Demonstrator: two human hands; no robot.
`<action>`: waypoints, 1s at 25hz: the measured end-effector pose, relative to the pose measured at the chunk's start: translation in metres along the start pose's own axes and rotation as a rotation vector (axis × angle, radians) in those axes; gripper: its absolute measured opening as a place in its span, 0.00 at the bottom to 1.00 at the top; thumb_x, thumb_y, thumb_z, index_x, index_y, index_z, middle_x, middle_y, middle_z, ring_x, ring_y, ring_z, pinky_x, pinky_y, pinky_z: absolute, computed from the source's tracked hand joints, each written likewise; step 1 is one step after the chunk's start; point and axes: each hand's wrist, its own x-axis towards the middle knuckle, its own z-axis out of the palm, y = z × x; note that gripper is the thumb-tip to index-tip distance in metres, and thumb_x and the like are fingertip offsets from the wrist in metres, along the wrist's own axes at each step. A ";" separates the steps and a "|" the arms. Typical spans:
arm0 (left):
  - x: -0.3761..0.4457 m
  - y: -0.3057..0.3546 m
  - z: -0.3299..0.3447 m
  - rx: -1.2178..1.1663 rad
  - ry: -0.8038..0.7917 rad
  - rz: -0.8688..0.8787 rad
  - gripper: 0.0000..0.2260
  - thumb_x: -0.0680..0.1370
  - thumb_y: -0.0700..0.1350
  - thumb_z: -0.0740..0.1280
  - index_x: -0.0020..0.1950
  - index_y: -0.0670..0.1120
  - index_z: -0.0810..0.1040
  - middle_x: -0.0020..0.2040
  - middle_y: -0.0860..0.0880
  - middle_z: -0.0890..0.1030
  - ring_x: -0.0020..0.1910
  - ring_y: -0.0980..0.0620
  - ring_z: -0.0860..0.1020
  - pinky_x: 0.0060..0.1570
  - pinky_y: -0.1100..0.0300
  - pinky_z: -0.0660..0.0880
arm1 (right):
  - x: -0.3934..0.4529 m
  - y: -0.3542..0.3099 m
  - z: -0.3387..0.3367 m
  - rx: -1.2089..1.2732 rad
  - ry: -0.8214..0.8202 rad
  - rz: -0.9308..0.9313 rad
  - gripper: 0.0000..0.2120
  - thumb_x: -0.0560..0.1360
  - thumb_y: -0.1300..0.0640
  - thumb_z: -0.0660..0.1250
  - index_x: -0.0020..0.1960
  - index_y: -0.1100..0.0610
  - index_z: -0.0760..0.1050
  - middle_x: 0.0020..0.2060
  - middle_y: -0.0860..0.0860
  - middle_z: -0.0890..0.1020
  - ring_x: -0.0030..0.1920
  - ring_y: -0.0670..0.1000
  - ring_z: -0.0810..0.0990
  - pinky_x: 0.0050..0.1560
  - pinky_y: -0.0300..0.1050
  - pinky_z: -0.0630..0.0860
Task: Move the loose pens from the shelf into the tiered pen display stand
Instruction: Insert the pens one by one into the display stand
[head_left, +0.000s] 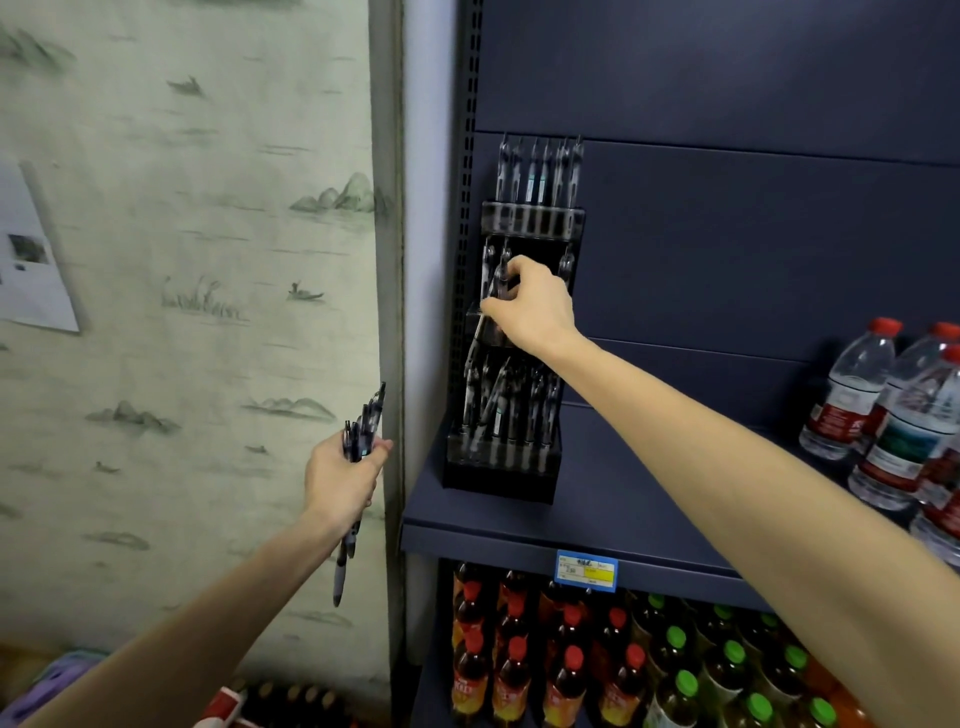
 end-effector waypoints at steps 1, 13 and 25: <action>0.000 0.000 0.000 0.002 0.003 -0.002 0.06 0.79 0.42 0.72 0.43 0.43 0.79 0.25 0.49 0.71 0.25 0.48 0.68 0.27 0.58 0.68 | 0.002 -0.001 0.001 -0.015 -0.017 -0.023 0.13 0.76 0.55 0.69 0.59 0.55 0.75 0.41 0.52 0.84 0.45 0.55 0.84 0.48 0.51 0.80; 0.003 0.023 0.010 0.000 -0.007 0.066 0.06 0.78 0.43 0.72 0.42 0.45 0.80 0.27 0.49 0.72 0.27 0.48 0.69 0.25 0.59 0.68 | -0.006 0.007 0.011 -0.142 -0.078 -0.053 0.15 0.75 0.54 0.75 0.35 0.56 0.73 0.31 0.48 0.77 0.33 0.49 0.77 0.38 0.45 0.77; -0.001 0.019 0.012 -0.013 -0.010 0.026 0.06 0.78 0.44 0.73 0.44 0.44 0.80 0.25 0.52 0.72 0.26 0.48 0.69 0.25 0.60 0.68 | -0.005 0.000 0.005 -0.283 -0.280 0.015 0.12 0.74 0.51 0.77 0.43 0.57 0.78 0.35 0.49 0.79 0.41 0.53 0.81 0.48 0.50 0.81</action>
